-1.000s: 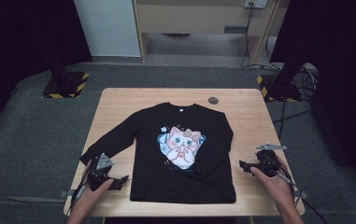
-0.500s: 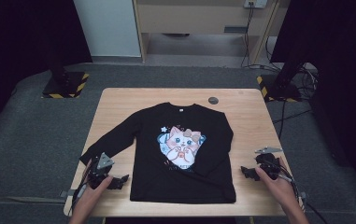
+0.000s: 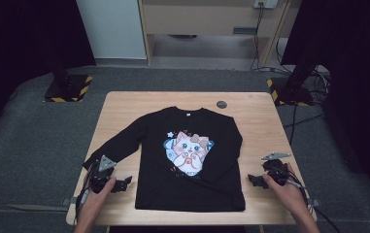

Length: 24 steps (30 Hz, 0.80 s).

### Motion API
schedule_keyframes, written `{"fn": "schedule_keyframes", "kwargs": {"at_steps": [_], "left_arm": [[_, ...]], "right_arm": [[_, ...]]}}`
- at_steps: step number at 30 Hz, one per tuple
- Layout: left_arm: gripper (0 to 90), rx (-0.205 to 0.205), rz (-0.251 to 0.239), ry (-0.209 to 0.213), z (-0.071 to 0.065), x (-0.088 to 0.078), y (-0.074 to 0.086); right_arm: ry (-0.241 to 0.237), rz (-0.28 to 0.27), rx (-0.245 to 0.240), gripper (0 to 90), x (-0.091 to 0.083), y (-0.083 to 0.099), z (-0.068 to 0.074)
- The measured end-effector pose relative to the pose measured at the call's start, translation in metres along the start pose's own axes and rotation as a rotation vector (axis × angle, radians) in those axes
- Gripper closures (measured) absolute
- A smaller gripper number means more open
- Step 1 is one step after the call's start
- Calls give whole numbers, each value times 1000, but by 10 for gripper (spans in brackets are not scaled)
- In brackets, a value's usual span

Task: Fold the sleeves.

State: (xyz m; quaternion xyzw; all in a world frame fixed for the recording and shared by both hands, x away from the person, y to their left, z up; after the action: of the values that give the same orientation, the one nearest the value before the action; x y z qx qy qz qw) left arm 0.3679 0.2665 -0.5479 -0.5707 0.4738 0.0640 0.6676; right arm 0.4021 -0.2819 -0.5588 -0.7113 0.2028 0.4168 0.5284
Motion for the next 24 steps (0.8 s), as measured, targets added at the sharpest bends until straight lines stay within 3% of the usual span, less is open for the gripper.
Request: {"fn": "schedule_keyframes", "kwargs": {"at_steps": [4, 8, 12, 14, 19, 24], "left_arm": [[37, 6, -7, 16, 7, -5, -6], [33, 16, 17, -14, 17, -9, -9], [32, -4, 14, -19, 26, -16, -15], [31, -22, 13, 8, 31, -16, -16], [39, -71, 0, -6, 47, -17, -17], [39, -61, 12, -12, 50, -16, -22]], "right_arm": [[-1, -21, 5, 3, 0, 2, 0], [-3, -44, 4, 3, 0, 4, 0], [-8, -64, 3, 3, -1, 5, 0], [-9, -67, 2, 3, -1, 6, 0], [-8, -64, 3, 3, 0, 5, 0], [-7, -70, 4, 3, 0, 5, 0]]}}
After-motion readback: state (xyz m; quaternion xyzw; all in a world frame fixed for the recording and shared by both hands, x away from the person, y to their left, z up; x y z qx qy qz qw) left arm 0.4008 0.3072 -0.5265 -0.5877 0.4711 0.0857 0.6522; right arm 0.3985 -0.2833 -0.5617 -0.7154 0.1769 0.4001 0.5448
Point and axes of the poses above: each handheld gripper's, and its own axes: x roughly forward along the jaws, y roughly out of its underside, z roughly to its left, the point moved 4 cm from there along x, roughly forward along the jaws, and after that the axes turned 7 degrees about y, right-handed, at the moved point
